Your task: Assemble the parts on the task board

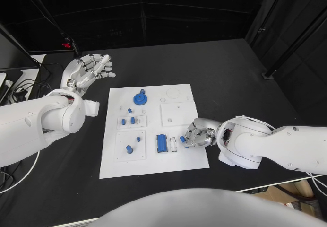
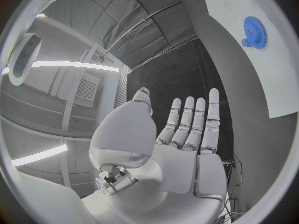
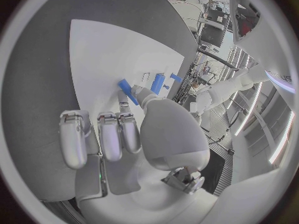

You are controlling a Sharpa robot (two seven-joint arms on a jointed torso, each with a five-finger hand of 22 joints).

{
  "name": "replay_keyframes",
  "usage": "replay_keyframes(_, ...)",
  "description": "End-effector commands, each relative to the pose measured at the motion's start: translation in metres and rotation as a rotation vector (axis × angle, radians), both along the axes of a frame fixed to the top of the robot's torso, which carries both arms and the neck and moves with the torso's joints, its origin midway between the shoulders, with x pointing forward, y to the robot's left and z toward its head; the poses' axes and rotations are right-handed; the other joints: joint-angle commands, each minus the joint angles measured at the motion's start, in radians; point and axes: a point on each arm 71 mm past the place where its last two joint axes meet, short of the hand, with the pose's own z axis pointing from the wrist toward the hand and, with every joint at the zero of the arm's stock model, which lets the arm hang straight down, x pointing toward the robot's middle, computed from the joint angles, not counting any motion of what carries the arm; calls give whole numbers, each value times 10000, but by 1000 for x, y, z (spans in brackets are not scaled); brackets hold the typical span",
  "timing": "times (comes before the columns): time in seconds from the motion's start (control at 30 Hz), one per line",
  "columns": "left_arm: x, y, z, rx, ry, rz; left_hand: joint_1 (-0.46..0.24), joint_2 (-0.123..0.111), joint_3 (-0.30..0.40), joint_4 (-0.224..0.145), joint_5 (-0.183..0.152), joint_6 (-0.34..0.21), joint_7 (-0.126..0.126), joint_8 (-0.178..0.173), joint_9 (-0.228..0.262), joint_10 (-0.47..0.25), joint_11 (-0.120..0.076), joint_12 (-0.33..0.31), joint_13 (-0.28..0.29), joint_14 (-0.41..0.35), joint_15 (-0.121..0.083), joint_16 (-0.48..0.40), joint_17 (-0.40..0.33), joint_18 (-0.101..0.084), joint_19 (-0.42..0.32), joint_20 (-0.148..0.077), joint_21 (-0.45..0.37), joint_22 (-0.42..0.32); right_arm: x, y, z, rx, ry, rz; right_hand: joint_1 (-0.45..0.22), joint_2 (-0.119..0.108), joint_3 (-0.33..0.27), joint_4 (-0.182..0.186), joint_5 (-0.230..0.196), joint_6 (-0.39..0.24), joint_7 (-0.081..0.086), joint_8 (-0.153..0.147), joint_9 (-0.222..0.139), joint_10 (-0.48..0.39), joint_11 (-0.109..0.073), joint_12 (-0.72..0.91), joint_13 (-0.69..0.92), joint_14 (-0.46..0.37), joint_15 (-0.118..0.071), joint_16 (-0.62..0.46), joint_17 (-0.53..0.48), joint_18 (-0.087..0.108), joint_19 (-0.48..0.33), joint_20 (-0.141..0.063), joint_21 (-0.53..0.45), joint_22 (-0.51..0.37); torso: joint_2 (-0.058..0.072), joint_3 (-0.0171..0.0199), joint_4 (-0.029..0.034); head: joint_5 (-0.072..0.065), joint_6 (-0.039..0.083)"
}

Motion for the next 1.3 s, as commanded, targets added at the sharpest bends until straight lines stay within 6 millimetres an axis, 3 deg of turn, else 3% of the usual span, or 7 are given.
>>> replay_keyframes(0.03,0,-1,1,-57,-2,-104,20,110,-65,-8,47,-73,1091,58,-14,-48,3,66,-15,-5,-69,34,-15,10,38,4,35,9,-1,-2,-3,393,179,-251,-39,-79,-35,26,11,88,83,14,-199,1058,51,44,2629,1041,59,25,2631,-74,1059,63,33,2634,-2,1,4,18,1)
replay_keyframes(0.4,0,-1,1,-58,5,-113,17,119,-75,-7,46,-78,1092,63,-16,-52,3,72,-16,-7,-68,38,-16,8,36,4,43,12,-9,-5,-2,1633,1081,-647,-79,-63,-25,40,80,252,112,20,-212,1058,74,44,2629,1041,77,25,2631,-74,1059,76,33,2634,-10,-14,13,29,1)
replay_keyframes(0.63,0,-2,1,-59,11,-124,17,119,-75,-7,46,-78,1092,63,-16,-52,3,72,-16,-7,-68,38,-16,8,36,4,43,12,-13,-6,-4,2419,2062,-1133,-121,-70,-46,61,127,318,121,12,-222,1058,81,44,2629,1041,88,25,2631,-74,1059,85,33,2634,-5,1,5,59,1)
replay_keyframes(1.3,1,-2,0,-60,22,-133,17,119,-75,-7,46,-78,1092,63,-16,-52,3,72,-16,-7,-68,38,-16,8,36,4,43,12,-13,-5,-6,4159,3170,-2210,-312,-66,-202,195,110,589,116,-20,-254,1058,81,44,2629,1041,114,25,2631,-74,1059,118,33,2634,-11,-7,2,83,1)
